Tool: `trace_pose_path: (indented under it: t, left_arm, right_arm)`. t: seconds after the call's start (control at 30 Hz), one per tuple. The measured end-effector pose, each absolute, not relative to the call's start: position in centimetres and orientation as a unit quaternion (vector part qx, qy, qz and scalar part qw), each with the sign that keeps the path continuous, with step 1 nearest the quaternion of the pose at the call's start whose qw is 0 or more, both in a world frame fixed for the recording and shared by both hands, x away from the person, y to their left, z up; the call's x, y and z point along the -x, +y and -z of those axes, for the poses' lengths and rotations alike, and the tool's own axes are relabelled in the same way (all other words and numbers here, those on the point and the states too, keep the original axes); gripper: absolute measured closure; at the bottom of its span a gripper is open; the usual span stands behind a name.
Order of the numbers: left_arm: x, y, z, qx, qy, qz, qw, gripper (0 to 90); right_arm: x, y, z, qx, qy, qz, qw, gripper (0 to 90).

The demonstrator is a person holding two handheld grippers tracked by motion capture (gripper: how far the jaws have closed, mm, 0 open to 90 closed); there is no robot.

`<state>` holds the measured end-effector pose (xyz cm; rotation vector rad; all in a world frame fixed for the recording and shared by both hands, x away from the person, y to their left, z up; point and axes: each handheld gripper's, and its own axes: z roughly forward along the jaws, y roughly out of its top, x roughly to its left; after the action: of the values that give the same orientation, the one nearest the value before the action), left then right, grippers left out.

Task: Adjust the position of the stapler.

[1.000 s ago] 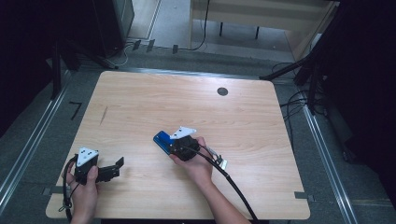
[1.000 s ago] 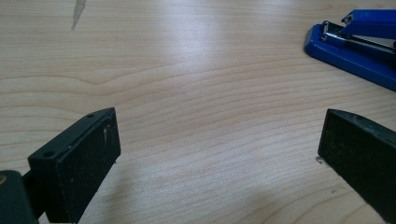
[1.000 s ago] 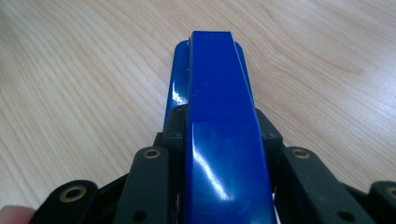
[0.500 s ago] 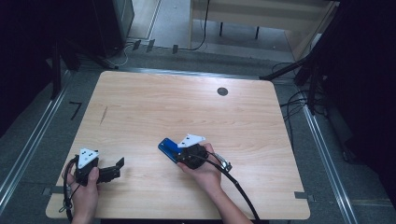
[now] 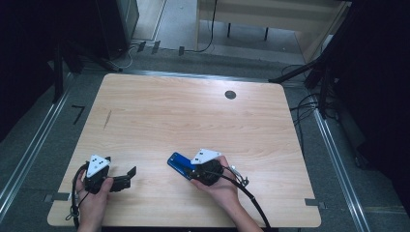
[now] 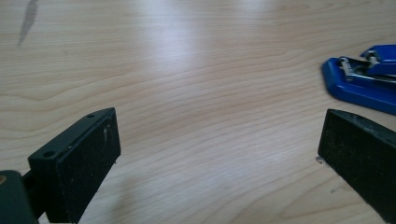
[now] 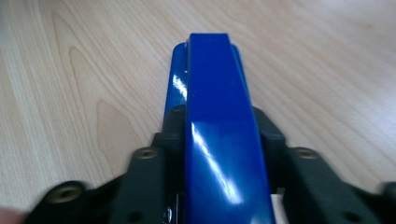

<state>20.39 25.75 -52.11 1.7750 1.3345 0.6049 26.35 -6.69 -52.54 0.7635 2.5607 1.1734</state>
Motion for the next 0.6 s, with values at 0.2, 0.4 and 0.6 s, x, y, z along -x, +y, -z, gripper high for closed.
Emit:
trace_pose_path:
  t: [0.2,0.4,0.6]
  left_arm:
    - [-19.7,23.4,51.6,-0.719,0.502,-0.233,0.42,0.0]
    - [-19.2,19.6,51.5,-0.734,0.473,-0.229,0.431,28.9]
    - [-20.4,16.9,51.8,-0.74,0.469,-0.213,0.433,50.7]
  right_arm:
    - [-25.7,-8.7,51.2,-0.273,0.85,-0.442,0.091,44.7]
    - [-23.2,-12.8,49.9,-0.268,0.829,-0.477,0.113,51.6]
    - [-22.4,-15.3,50.9,-0.303,0.816,-0.482,0.104,56.8]
